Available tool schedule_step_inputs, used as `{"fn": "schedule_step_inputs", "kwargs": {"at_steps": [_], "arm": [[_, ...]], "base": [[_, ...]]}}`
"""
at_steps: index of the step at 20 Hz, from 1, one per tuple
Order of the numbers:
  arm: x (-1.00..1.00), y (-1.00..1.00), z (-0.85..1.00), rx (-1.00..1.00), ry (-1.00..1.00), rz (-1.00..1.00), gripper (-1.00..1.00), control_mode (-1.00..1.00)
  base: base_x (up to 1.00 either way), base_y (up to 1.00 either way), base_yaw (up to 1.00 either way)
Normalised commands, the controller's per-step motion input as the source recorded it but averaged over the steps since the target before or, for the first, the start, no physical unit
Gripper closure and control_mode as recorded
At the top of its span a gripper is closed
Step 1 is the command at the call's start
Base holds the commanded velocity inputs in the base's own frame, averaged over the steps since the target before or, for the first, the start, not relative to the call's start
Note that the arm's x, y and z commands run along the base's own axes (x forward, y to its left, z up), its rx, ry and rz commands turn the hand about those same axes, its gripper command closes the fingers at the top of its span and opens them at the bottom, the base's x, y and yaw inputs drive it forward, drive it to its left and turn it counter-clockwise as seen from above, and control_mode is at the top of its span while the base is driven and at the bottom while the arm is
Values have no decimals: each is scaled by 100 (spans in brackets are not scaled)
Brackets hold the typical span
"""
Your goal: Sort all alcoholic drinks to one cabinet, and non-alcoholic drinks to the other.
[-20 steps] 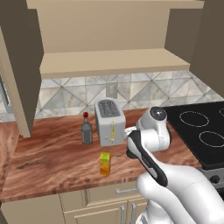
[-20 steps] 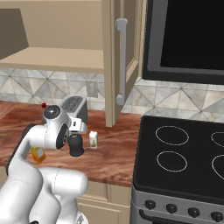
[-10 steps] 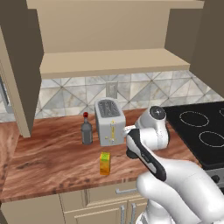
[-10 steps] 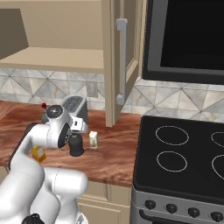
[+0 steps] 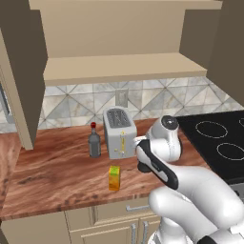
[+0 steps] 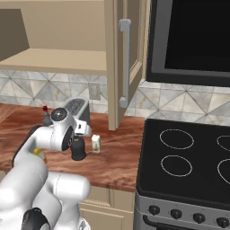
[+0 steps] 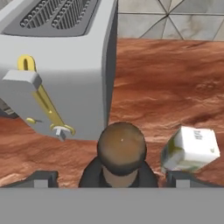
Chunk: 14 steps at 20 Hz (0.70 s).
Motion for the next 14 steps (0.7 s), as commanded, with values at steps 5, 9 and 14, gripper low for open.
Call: {"fn": "schedule_step_inputs", "kwargs": {"at_steps": [5, 9, 14], "arm": [[7, 0, -21, 0, 2, 0, 100, -100], [0, 0, -18, 0, 0, 0, 100, -100], [0, 0, -4, 0, 0, 0, 100, -100]], "base": [[0, 0, 0], [0, 0, 0], [0, 0, 0]]}}
